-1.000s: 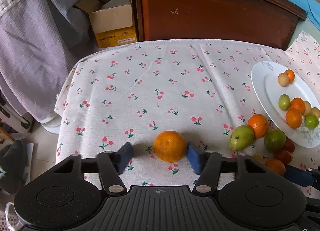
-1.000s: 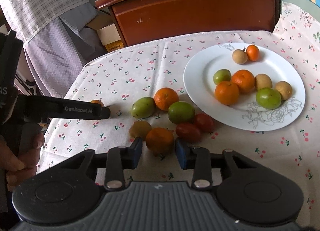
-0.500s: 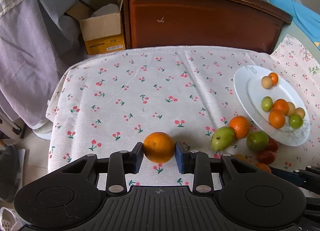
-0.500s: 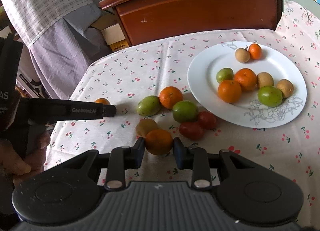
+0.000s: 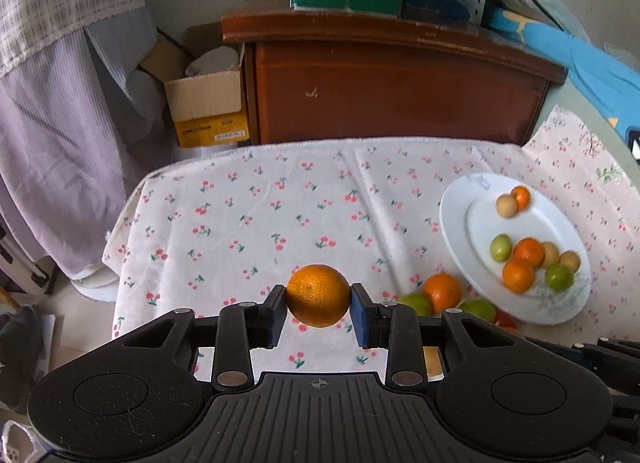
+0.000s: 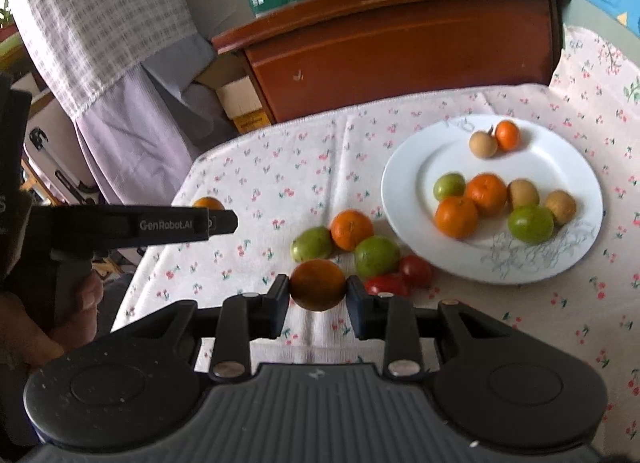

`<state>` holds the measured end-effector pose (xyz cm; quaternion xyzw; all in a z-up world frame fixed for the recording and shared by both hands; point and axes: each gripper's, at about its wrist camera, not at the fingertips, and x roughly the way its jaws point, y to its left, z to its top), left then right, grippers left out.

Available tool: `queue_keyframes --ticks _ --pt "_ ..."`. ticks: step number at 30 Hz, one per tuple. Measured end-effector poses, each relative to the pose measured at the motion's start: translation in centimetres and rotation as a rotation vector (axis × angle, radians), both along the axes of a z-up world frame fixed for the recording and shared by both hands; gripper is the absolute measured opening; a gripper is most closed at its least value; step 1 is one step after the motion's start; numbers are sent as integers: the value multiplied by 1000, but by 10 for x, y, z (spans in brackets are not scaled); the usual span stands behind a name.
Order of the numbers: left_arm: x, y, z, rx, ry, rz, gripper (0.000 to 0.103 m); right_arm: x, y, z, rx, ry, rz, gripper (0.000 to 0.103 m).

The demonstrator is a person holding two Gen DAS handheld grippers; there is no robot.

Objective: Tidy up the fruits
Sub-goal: 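Carry both mandarins onto the white plate and open both grippers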

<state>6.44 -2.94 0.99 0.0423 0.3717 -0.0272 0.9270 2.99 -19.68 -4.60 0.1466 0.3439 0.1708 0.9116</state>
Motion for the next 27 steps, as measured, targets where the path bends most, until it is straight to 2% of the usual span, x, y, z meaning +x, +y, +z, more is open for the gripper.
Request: queue_keyframes --ticks 9,17,22,27 --pt "-6 -28 22 -19 -55 -74 31 3 -29 31 15 -70 -95 31" --pt "0 -59 34 -47 -84 -149 31 8 -62 48 30 -93 -182 31" --pt "11 -78 33 -59 -81 -191 31 18 -82 55 40 -93 -225 31" --pt "26 -88 25 -74 -62 -203 31 32 -101 55 9 -97 -259 31"
